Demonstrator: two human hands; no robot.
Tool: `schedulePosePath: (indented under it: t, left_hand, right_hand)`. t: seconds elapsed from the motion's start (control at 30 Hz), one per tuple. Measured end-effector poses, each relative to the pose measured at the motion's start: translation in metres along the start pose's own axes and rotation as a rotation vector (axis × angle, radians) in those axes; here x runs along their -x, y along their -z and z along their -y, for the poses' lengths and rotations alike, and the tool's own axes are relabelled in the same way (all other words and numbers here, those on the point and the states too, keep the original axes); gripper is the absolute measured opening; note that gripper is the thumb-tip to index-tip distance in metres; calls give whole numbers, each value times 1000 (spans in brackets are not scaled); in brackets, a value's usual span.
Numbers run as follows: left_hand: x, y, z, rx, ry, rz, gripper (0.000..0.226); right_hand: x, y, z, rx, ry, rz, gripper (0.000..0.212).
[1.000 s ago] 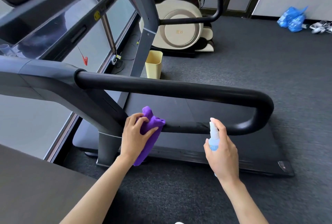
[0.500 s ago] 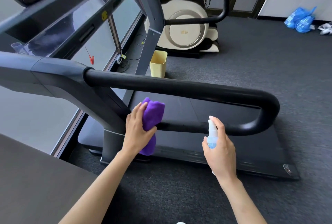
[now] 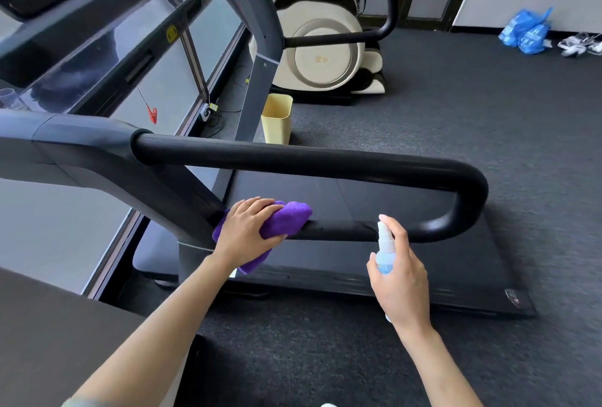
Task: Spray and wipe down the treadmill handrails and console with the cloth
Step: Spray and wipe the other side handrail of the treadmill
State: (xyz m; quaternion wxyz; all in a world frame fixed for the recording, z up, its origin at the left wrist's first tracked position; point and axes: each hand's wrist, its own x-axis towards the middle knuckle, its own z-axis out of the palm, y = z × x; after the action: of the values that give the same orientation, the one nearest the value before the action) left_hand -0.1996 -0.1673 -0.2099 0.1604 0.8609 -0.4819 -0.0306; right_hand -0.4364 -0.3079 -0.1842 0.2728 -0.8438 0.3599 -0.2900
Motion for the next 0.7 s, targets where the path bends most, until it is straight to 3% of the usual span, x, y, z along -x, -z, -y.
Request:
schedulePosePath:
  t: [0.2,0.3,0.5,0.7]
  left_hand:
    - [-9,6,14,166,113,-1,52]
    - [-11,-1,14,85,92,-22,55]
    - [-18,-33,-36,-32,217,-312,45]
    - [-36,-43,-81,-59,158,-246,46]
  right_hand:
    - [0,-2,-1,-6,15,5,67]
    - [-3,-6,1,-10,19,10,66]
    - [-4,-7,2,-32,17,-15,70]
    - [-10,-9,3,-32,29,38,70]
